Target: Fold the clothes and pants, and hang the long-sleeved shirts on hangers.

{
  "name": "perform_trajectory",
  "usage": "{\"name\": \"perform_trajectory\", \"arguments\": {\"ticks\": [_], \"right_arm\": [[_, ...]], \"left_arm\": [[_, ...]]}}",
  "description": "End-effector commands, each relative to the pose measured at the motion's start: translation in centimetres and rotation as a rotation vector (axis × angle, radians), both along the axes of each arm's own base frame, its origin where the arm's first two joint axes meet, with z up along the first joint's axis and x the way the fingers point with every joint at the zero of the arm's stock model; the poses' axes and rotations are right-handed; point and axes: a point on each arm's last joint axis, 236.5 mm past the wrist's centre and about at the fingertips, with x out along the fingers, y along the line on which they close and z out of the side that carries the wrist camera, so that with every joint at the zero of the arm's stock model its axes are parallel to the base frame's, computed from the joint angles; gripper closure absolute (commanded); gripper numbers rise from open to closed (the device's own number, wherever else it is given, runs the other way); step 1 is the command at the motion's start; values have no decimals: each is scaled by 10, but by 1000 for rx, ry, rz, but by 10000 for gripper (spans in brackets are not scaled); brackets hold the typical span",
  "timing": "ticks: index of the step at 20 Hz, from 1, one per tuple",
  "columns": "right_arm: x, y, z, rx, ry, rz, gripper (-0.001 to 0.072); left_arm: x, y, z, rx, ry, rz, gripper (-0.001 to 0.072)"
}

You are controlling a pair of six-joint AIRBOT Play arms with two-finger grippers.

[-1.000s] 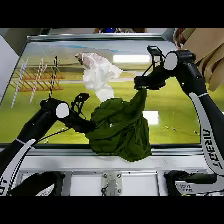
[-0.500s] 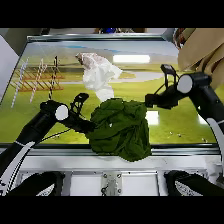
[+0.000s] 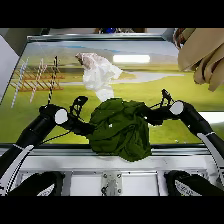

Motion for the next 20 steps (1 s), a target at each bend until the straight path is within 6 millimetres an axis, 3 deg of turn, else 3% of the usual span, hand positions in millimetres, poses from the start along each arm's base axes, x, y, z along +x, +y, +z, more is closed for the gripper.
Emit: {"name": "perform_trajectory", "arguments": {"ticks": [1,4,7,9,11,16,20], "right_arm": [[13,5,-1,48,-40,-52,138],[15,8,0,63,-48,-44,138],[14,-6,16,59,-81,-28,124],[1,-20,26,60,-59,0,46],[-16,-26,28,66,-4,31,46],[-8,-9,21,73,-21,30,50],[-9,5,-7,81,51,40,58]], "left_arm": [[0,0,0,-1,-3,0,697],[1,-1,1,-2,-5,0,697],[1,0,1,-2,-4,0,697],[1,-1,1,-2,-6,0,697],[6,-3,2,-12,-26,6,697],[9,-6,3,-28,-39,12,697],[10,-6,3,-27,-40,12,697]]}}
